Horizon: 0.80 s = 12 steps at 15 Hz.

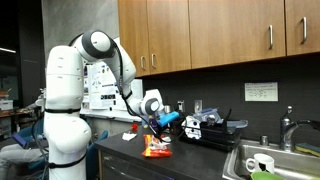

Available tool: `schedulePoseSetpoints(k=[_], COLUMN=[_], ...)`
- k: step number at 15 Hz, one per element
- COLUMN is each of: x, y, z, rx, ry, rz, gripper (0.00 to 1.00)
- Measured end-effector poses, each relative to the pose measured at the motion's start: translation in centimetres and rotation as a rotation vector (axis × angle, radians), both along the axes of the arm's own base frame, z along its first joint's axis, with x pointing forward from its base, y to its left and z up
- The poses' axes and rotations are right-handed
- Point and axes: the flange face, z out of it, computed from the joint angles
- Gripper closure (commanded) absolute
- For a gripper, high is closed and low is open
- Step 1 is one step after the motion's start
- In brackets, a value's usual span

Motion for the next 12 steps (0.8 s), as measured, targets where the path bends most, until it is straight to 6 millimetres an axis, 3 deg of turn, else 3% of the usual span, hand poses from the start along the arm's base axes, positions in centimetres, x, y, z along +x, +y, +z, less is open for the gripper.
schedulePoseSetpoints(k=[6,12], x=[-0.5,-2.5], y=[-1.6,-3.1], z=[0.7,4.3], rx=[-0.014,-0.035], ry=[0.040,0.139], rz=[-0.032,-0.143], gripper=[0.00,0.00])
